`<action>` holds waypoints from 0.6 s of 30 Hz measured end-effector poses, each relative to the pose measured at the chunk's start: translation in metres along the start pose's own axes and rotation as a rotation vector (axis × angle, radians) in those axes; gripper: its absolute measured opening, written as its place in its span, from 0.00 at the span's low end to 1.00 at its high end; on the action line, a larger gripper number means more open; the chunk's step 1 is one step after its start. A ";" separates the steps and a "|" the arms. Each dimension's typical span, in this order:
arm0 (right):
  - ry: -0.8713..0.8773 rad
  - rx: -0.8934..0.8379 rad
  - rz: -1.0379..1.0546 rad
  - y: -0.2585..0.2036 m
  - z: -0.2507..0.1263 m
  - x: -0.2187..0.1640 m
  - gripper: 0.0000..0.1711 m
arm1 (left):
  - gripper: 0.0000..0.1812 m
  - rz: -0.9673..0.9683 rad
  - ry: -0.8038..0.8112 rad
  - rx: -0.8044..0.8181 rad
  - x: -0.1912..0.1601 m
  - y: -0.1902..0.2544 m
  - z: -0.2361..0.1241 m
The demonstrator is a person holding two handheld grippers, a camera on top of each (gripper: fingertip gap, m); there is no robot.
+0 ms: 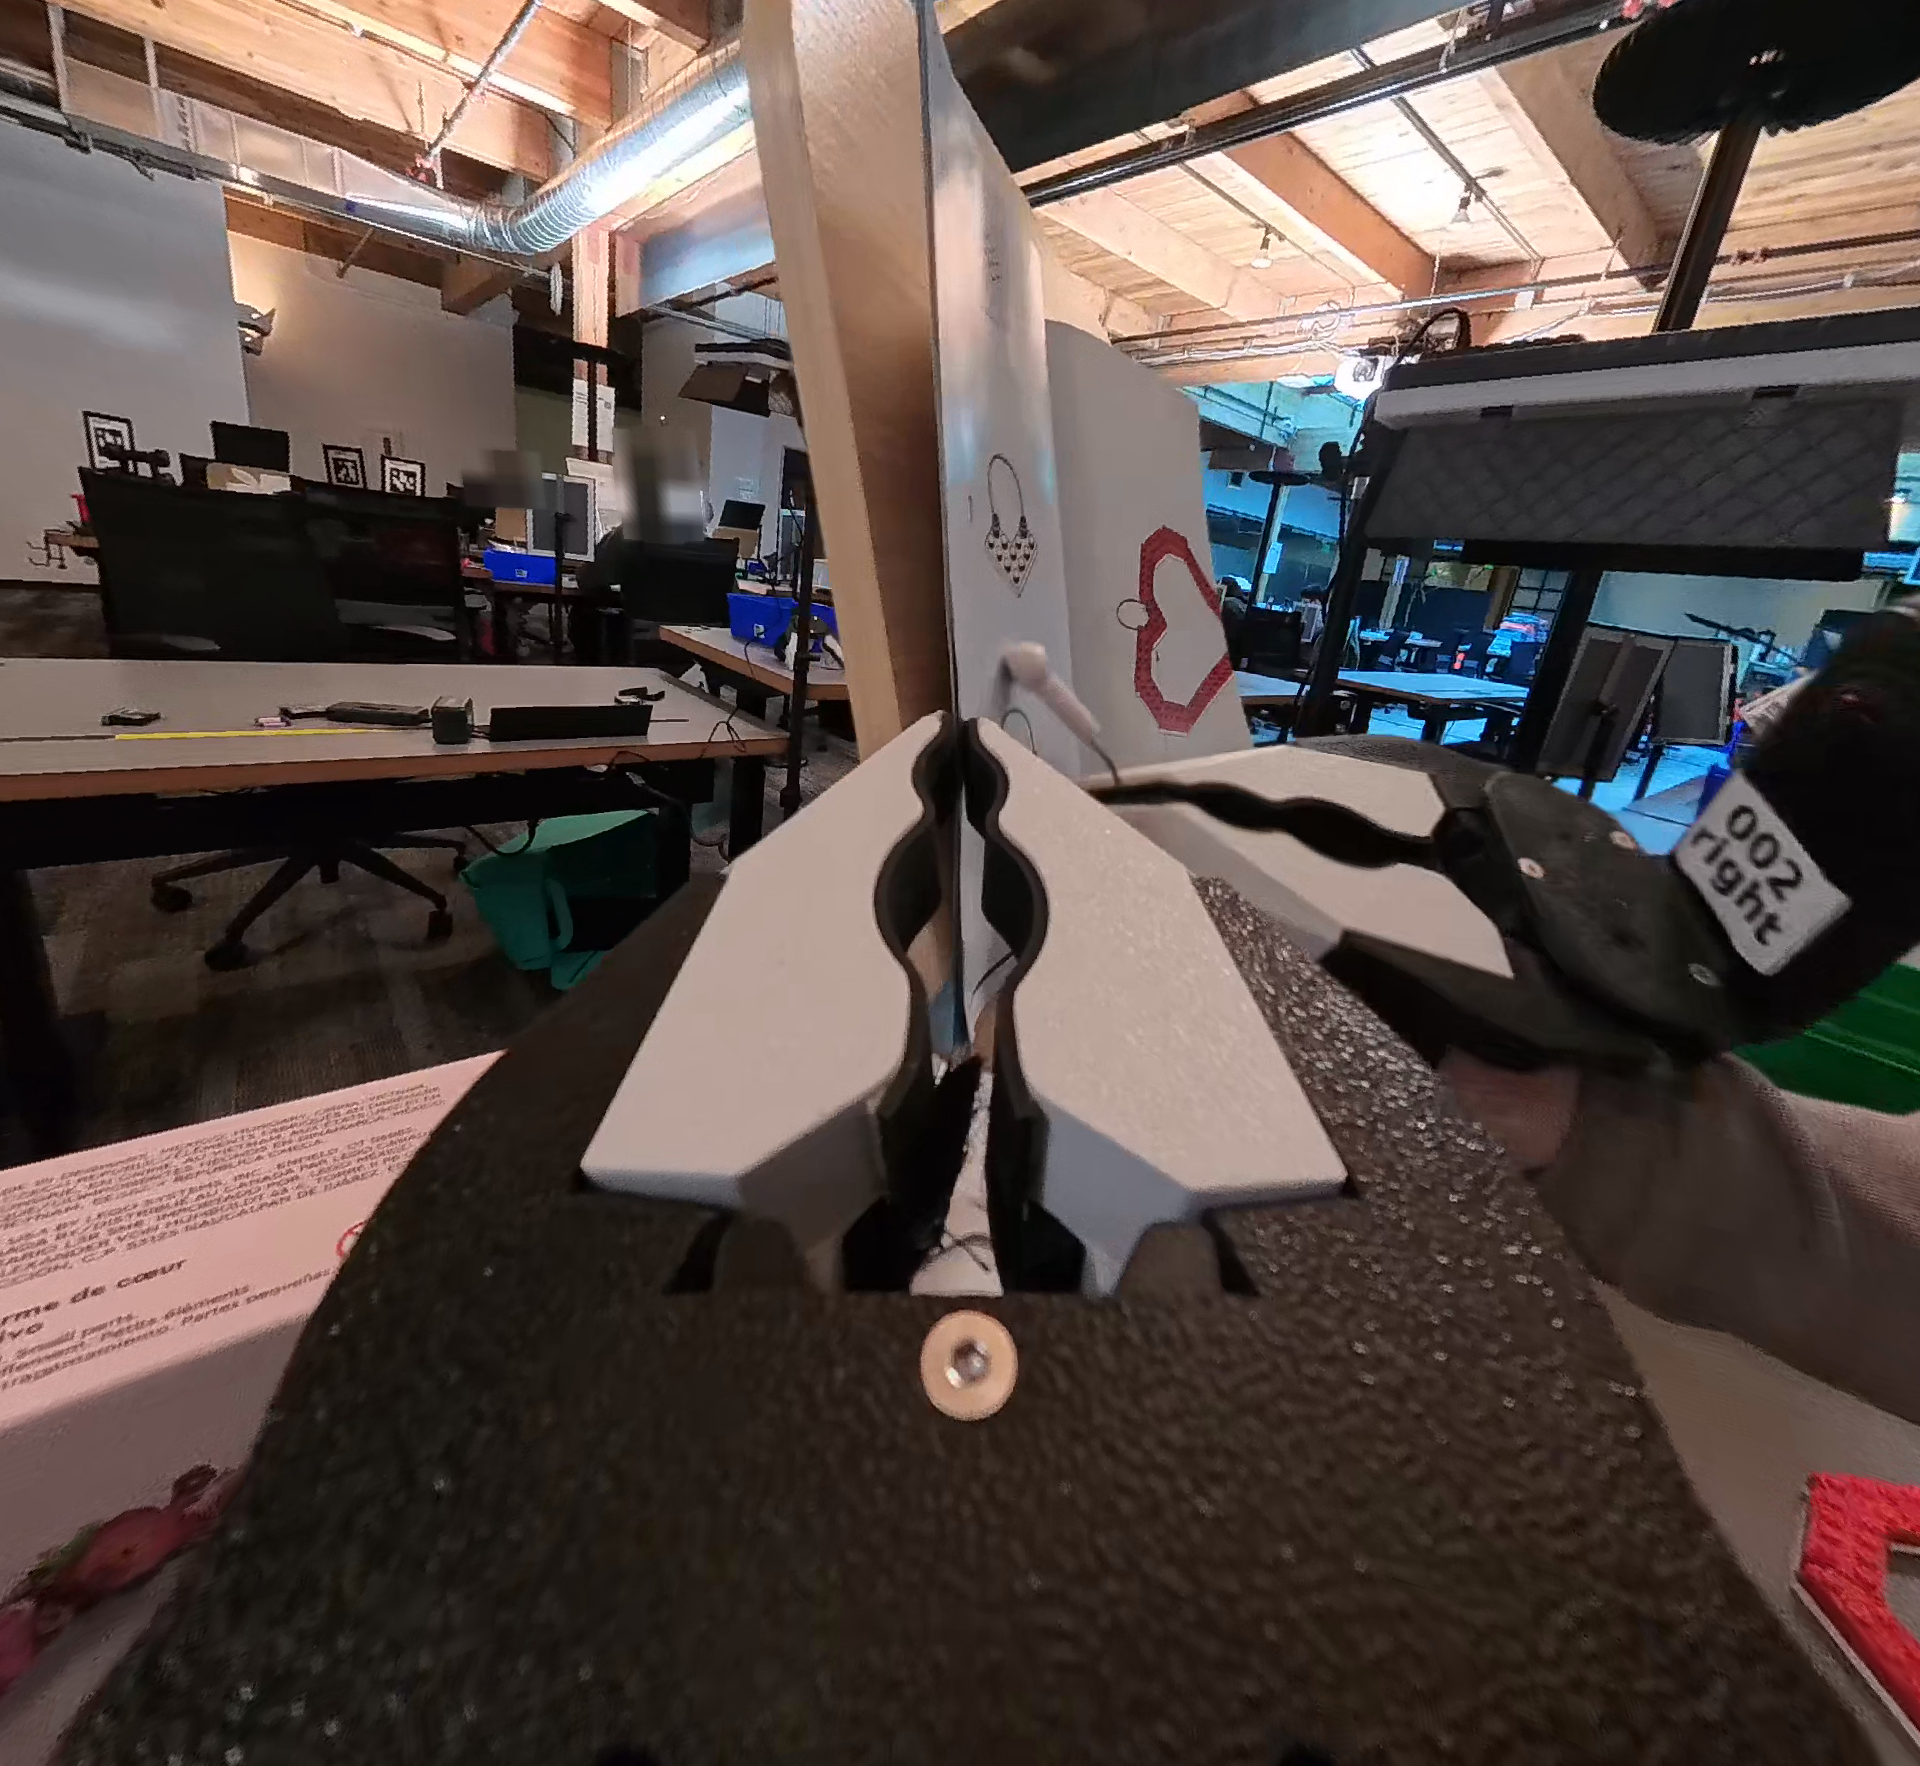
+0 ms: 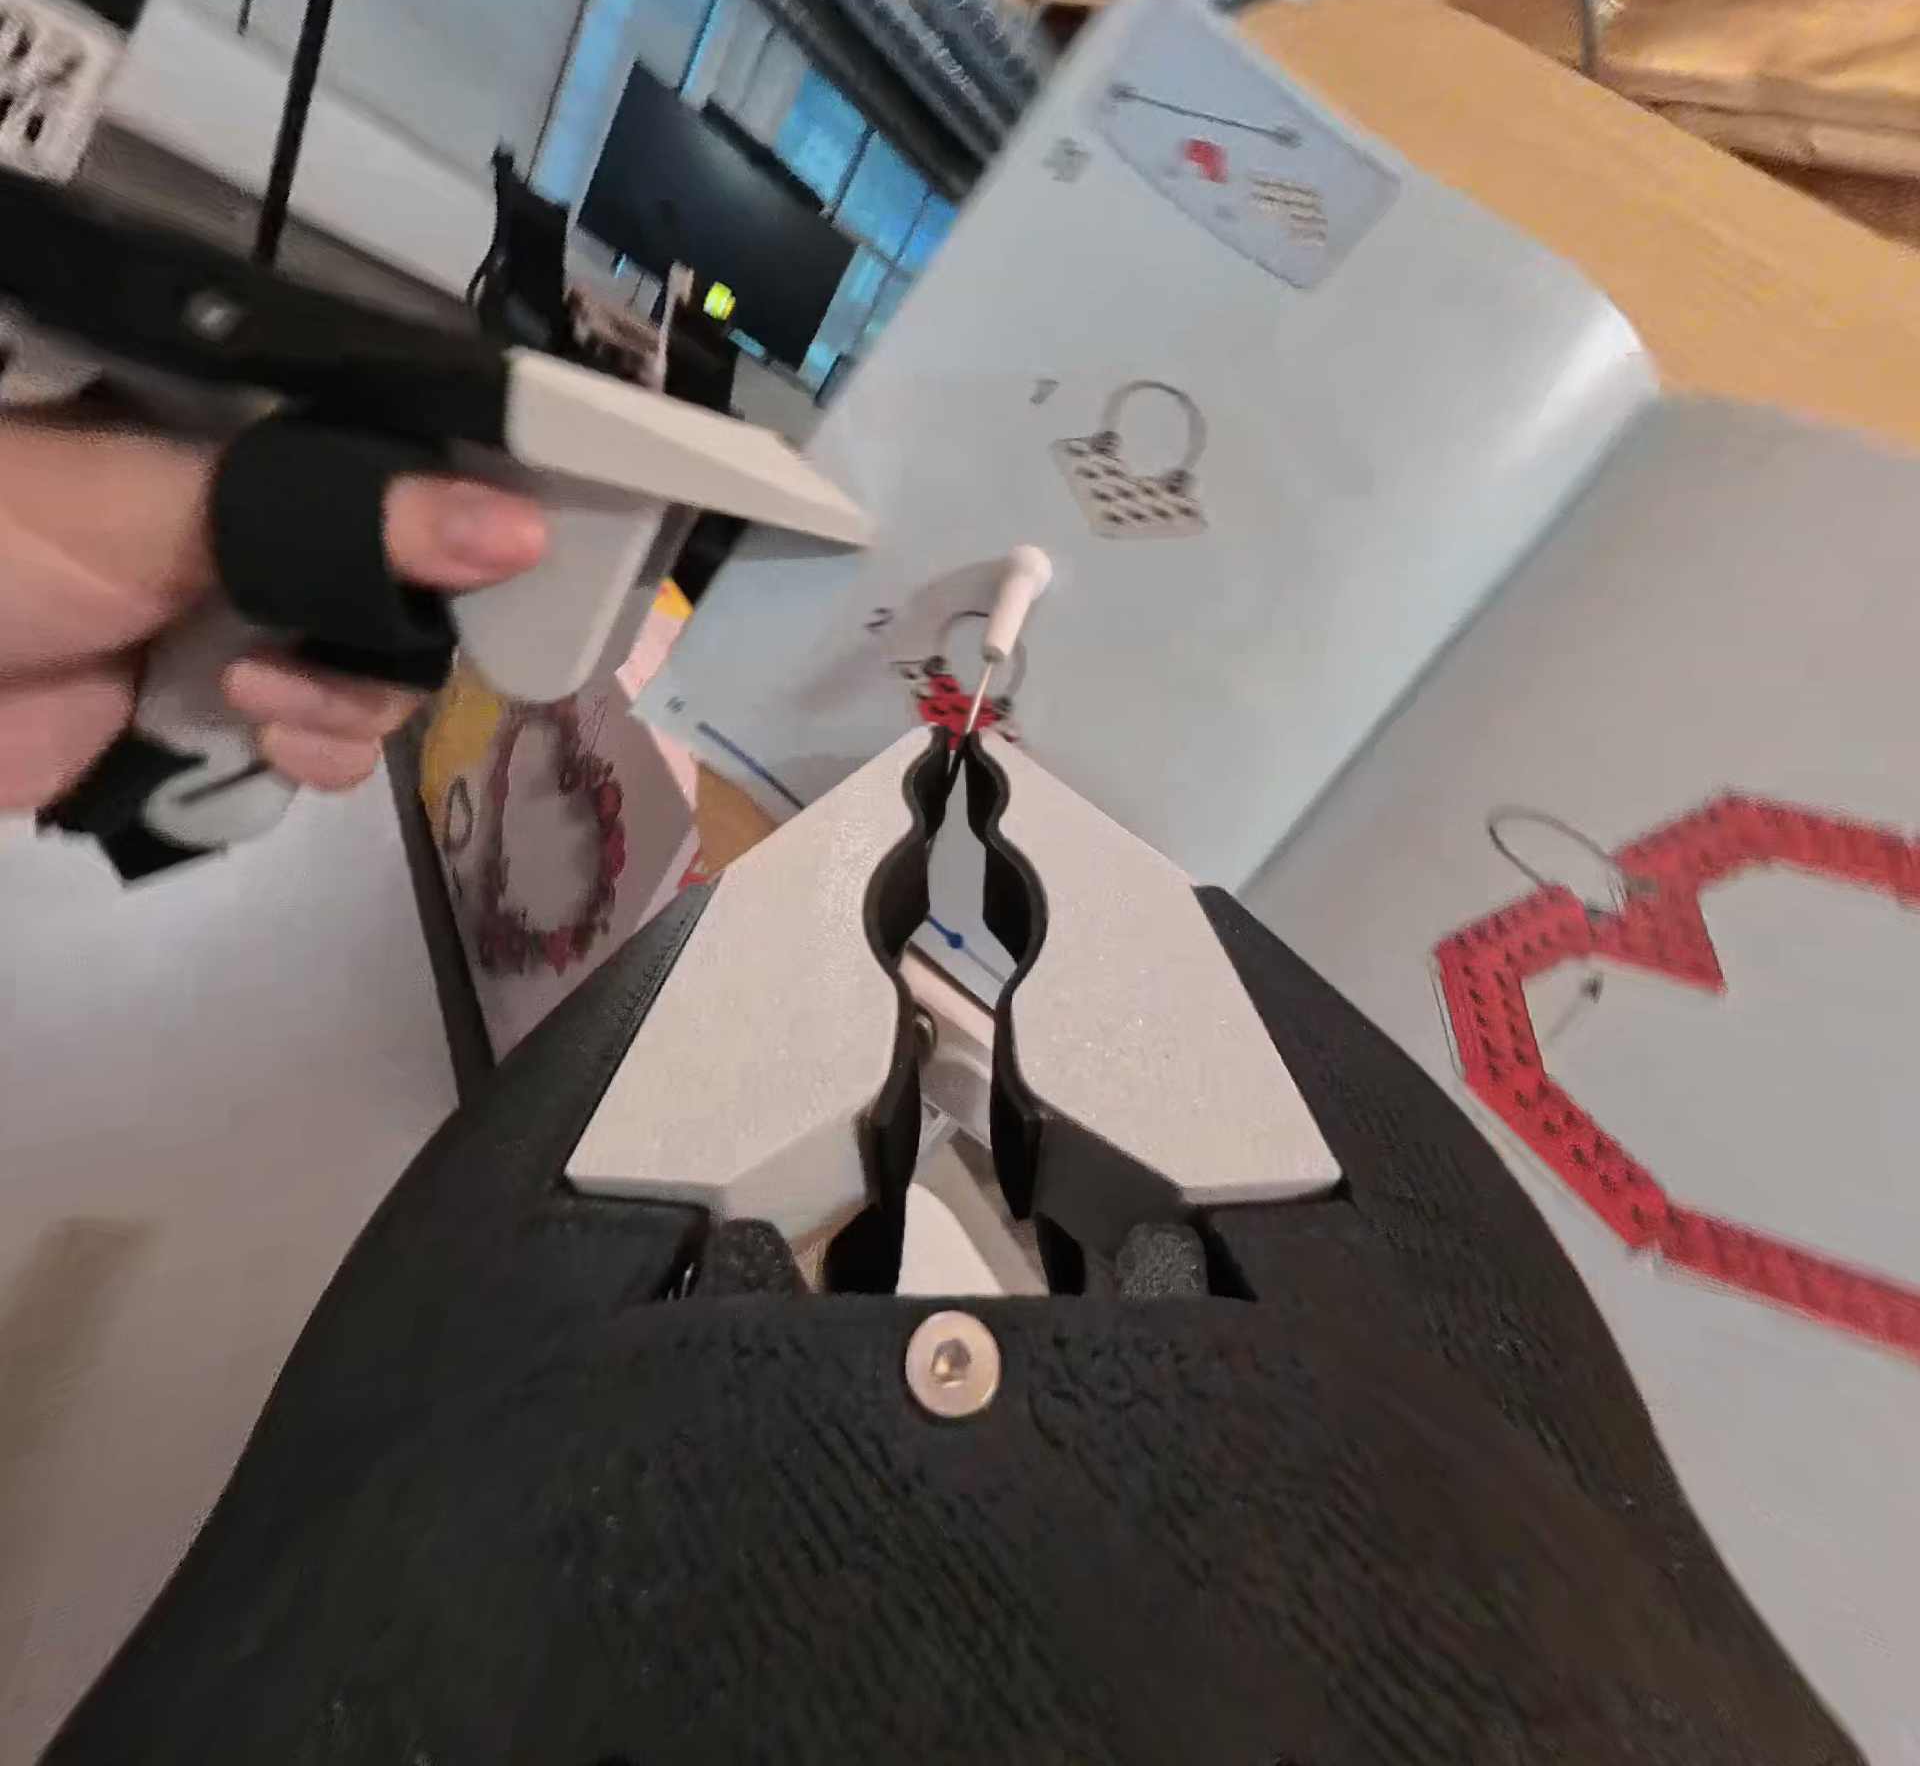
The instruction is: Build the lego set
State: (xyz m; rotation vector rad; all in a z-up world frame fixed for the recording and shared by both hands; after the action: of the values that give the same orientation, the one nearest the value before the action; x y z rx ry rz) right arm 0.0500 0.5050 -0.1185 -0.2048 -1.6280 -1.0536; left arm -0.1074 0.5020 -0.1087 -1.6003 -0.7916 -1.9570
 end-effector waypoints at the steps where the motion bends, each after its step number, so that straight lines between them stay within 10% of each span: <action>1: 0.014 -0.019 0.075 0.004 -0.001 -0.002 0.01 | 0.00 -0.002 0.000 0.000 0.000 0.000 0.000; 14: 0.009 -0.114 0.505 0.018 -0.005 -0.013 0.04 | 0.00 -0.104 0.105 -0.017 -0.003 -0.003 -0.004; 18: 0.029 -0.083 0.510 0.019 -0.028 -0.006 0.09 | 0.26 -0.103 0.304 0.045 0.004 -0.006 -0.018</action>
State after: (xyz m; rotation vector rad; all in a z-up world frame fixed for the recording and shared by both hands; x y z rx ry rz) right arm 0.0835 0.4990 -0.1146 -0.6214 -1.4010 -0.7250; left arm -0.1255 0.4937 -0.1084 -1.2168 -0.7986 -2.1709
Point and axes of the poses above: each gripper's, where its closed fingertips meet, z out along the fingers, x out of its top, y = z × x across the jaws, the point moved 9 cm from there along -z, back along the fingers, and after that the axes turned 8 degrees about -y, right-handed, at the moved point
